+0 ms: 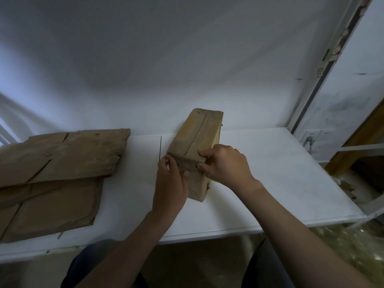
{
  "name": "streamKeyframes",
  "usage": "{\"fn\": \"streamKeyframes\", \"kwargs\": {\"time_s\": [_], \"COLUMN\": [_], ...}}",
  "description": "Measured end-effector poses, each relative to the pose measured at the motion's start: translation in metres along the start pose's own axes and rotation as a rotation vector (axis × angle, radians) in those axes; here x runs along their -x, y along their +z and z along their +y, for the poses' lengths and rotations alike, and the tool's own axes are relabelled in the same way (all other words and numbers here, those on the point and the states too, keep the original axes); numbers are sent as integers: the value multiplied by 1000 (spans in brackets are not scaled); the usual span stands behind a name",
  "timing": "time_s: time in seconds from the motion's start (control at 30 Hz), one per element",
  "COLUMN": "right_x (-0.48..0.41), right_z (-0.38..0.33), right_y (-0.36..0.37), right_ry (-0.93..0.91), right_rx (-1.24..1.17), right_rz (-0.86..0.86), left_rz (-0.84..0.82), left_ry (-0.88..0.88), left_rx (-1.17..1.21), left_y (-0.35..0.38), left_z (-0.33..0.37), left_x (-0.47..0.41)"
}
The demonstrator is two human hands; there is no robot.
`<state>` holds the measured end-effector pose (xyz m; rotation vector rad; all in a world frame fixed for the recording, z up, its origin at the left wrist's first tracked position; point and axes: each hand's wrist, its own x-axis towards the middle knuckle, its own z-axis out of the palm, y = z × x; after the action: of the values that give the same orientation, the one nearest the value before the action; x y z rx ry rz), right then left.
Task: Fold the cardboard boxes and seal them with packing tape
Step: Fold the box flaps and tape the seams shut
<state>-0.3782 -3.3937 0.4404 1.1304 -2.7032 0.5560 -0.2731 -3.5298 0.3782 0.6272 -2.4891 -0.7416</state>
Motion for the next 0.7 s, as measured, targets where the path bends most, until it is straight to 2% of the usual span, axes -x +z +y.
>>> {"fn": "streamKeyframes", "kwargs": {"time_s": [0.1, 0.17, 0.23, 0.3, 0.37, 0.43, 0.57, 0.7], "right_x": [-3, -2, 1, 4, 9, 17, 34, 34], "right_z": [3, 7, 11, 15, 21, 27, 34, 28], "right_y": [-3, -7, -9, -7, -3, 3, 15, 20], "right_ry": [25, 33, 56, 56, 31, 12, 59, 37], "right_rx": [-58, -208, -336, -389, -468, -532, -653, -614], "right_rz": [-64, -120, -169, -209, -216, -182, 10, 116], "left_rz": [-30, 56, 146, 88, -18, -32, -24, -29], "left_ry": [-5, -10, 107, 255, 302, 274, 252, 259], "left_rx": [-85, -50, 44, 107, 25, 9, 86, 133], "left_y": [-11, -21, -27, -24, -17, -11, -7, -9], "left_z": [-5, -6, -5, -5, -8, -13, -14, -16], "left_x": [-11, -17, -20, -25, -30, -38, -49, -51]}}
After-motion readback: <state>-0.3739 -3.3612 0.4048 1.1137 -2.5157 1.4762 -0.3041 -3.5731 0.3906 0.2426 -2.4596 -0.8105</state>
